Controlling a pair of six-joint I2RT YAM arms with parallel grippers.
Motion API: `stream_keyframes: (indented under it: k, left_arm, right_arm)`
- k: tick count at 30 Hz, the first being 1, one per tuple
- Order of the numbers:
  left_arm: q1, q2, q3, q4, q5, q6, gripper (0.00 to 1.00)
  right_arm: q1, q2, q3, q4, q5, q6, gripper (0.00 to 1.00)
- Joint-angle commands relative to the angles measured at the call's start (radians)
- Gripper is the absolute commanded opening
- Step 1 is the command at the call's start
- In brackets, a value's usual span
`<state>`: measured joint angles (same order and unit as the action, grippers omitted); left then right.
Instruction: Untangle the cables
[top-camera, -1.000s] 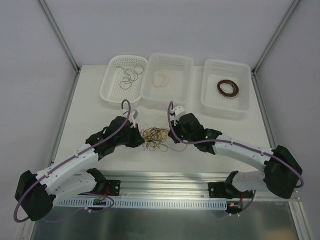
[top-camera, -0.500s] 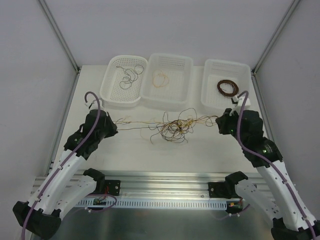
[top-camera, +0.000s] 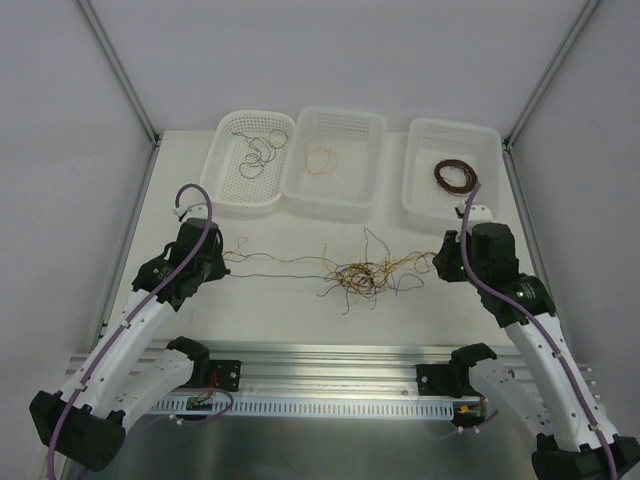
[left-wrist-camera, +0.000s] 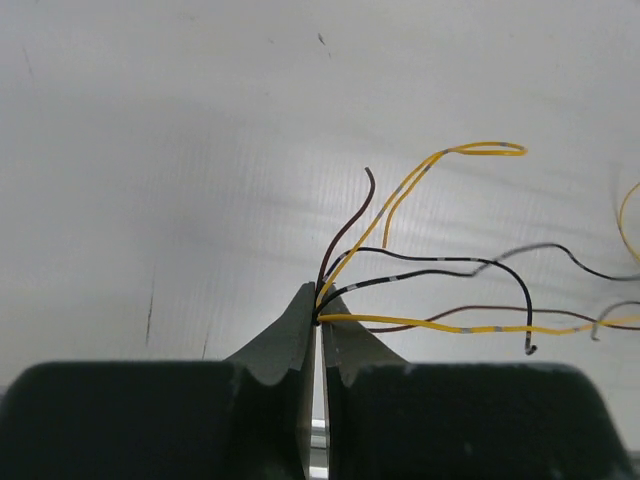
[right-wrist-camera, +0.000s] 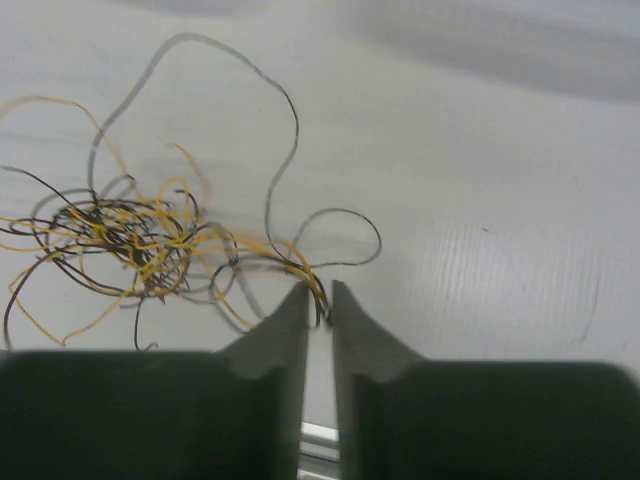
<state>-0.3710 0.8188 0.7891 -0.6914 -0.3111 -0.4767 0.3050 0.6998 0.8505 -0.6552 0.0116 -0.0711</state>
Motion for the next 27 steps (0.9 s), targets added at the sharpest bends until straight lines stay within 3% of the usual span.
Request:
stream_keyframes:
  k: [1, 4, 7, 8, 9, 10, 13, 19, 24, 27]
  left_arm:
    - [0.015, 0.022, -0.022, 0.003, 0.098, 0.032, 0.00]
    - [0.015, 0.043, -0.031, 0.006, 0.210, 0.047, 0.06]
    - [0.015, 0.036, -0.028, -0.002, 0.276, 0.062, 0.25]
    - [0.015, 0.026, -0.022, -0.002, 0.293, 0.064, 0.37]
    - [0.015, 0.010, -0.016, -0.002, 0.332, 0.066, 0.59]
    - [0.015, 0.002, -0.007, -0.003, 0.357, 0.072, 0.70]
    - [0.014, -0.013, 0.036, -0.007, 0.438, 0.099, 0.86]
    - [-0.017, 0.121, 0.128, 0.021, 0.534, 0.136, 0.84]
    - [-0.219, 0.349, 0.249, 0.099, 0.411, 0.067, 0.79]
    - [-0.265, 0.497, 0.327, 0.128, 0.400, 0.058, 0.72]
  right_arm:
    - [-0.009, 0.047, -0.048, -0.003, 0.033, 0.024, 0.24]
    - [-0.007, 0.066, -0.060, -0.009, 0.015, 0.011, 0.44]
    - [0.000, 0.058, -0.047, -0.012, -0.053, -0.016, 0.64]
    - [0.009, 0.056, -0.041, -0.014, -0.076, -0.027, 0.68]
    - [0.014, 0.053, -0.034, -0.014, -0.090, -0.032, 0.70]
    - [0.023, 0.049, -0.027, -0.006, -0.120, -0.033, 0.74]
    - [0.069, 0.046, -0.025, 0.028, -0.166, -0.036, 0.77]
    - [0.189, 0.081, -0.064, 0.121, -0.185, -0.010, 0.81]
    - [0.298, 0.122, -0.093, 0.180, -0.128, 0.025, 0.83]
    - [0.335, 0.139, -0.099, 0.204, -0.113, 0.039, 0.84]
